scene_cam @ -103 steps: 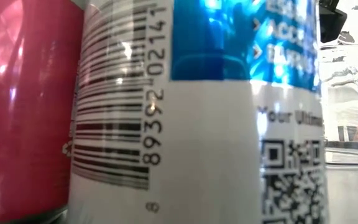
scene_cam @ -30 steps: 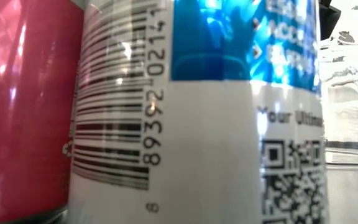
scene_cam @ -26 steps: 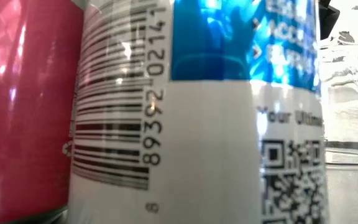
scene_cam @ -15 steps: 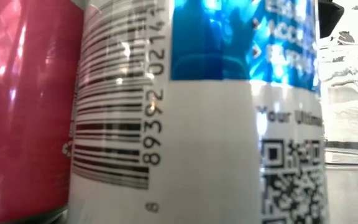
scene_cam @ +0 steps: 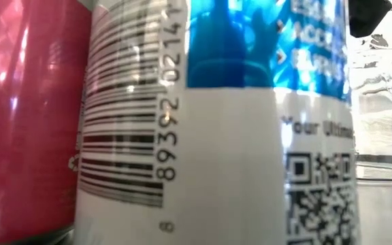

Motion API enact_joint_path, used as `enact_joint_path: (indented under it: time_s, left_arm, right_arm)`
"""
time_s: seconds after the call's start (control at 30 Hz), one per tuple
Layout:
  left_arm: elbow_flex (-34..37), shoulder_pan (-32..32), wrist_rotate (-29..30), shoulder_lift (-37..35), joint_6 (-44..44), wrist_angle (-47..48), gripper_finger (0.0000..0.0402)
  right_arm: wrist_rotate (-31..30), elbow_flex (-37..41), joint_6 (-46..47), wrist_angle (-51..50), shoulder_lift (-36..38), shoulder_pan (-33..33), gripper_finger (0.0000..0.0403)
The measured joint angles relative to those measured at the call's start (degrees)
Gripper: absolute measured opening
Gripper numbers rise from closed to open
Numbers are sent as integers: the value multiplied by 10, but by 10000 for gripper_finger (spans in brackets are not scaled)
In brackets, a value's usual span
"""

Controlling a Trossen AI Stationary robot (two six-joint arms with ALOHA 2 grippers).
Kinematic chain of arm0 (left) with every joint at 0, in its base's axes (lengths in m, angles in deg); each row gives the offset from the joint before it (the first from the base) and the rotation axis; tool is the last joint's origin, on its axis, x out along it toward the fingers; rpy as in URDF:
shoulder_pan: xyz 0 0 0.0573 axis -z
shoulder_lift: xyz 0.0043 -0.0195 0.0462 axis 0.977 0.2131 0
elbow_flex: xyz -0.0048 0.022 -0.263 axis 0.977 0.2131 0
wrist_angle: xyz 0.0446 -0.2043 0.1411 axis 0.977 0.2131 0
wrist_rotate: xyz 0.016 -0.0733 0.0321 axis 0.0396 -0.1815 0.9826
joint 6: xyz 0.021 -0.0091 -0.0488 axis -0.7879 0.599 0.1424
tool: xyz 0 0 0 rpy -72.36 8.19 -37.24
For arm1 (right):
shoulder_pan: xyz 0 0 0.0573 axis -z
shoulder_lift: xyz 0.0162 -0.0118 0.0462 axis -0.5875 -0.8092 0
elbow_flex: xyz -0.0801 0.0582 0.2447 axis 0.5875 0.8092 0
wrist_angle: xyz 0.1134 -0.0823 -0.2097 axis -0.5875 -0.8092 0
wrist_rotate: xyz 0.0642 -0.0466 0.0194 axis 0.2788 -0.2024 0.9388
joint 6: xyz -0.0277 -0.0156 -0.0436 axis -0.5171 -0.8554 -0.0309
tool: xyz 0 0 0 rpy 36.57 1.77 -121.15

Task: Sort soda cans
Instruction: Put the orange soda can into the middle transparent bin

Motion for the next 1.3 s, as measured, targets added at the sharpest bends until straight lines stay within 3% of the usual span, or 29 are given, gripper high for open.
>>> enact_joint_path:
  time_s: [0.2, 0.37, 0.77, 0.87, 1.3]
  left_arm:
    - [0, 125, 11, 68, 161, 0, 332]
    - [0, 193, 11, 111, 297, -3, 332]
    - [0, 234, 7, 196, 313, -131, 332]
    - [0, 232, 12, 210, 269, -136, 332]
    - [0, 202, 26, 227, 261, -154, 332]
  right_arm:
    - [38, 0, -19, 0, 0, 0, 370]
    - [55, 0, -42, -1, 0, 0, 370]
    - [84, 0, -75, -6, 0, 0, 370]
    - [86, 0, -83, -6, 0, 0, 370]
    - [100, 0, -86, -12, 0, 0, 370]
